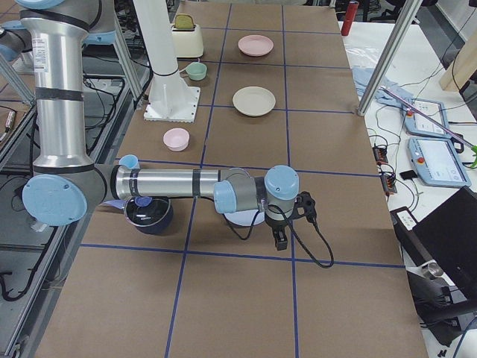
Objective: Stack three plates with pink and blue
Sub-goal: 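Move the left gripper toward the rim of the pink plate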
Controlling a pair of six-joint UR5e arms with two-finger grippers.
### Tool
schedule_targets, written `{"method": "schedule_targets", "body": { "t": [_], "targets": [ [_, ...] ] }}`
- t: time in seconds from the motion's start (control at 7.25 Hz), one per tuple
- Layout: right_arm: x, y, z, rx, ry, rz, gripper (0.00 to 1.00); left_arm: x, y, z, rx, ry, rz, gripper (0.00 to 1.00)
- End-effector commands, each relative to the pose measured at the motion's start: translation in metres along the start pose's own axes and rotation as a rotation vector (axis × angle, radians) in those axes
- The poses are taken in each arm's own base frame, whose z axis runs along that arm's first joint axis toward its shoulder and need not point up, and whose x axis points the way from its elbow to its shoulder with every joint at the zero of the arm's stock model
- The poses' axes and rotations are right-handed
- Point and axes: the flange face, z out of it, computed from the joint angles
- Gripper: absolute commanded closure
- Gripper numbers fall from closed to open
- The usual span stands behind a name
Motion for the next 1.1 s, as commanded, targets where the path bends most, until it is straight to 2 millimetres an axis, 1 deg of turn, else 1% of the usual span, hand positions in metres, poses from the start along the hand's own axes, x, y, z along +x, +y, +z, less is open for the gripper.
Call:
{"method": "schedule_targets", "body": {
  "t": [0.0, 0.14, 0.28, 0.41, 0.55, 0.69, 0.83, 0.97],
  "targets": [
    [-0.004, -0.002, 0.003, -0.007, -0.014, 0.010, 0.00, 0.024, 0.008, 0.050, -0.098, 0.104, 0.042, 0.00],
    [-0.005, -0.004, 0.003, -0.007, -0.013, 0.009, 0.00, 0.038, 0.015, 0.085, -0.163, 0.125, 0.070, 0.00],
    [-0.005, -0.002, 0.004, -0.005, -0.014, 0.006, 0.00, 0.041, 0.021, 0.111, -0.197, 0.136, 0.069, 0.00],
    [-0.006, 0.000, 0.009, -0.010, -0.013, -0.005, 0.00, 0.038, 0.028, 0.133, -0.219, 0.142, 0.009, 0.00],
    [-0.001, 0.008, 0.015, -0.021, -0.016, 0.004, 0.00, 0.033, 0.038, 0.165, -0.240, 0.145, 0.000, 0.00],
    [-0.002, 0.008, 0.016, -0.021, -0.030, 0.008, 0.00, 0.034, 0.045, 0.190, -0.260, 0.150, -0.011, 0.00],
    [-0.003, 0.010, 0.018, -0.025, -0.049, 0.012, 0.00, 0.044, 0.043, 0.202, -0.267, 0.160, -0.018, 0.01],
    [-0.001, 0.011, 0.020, -0.028, -0.067, 0.019, 0.00, 0.047, 0.048, 0.212, -0.289, 0.161, -0.012, 0.02]
  ]
}}
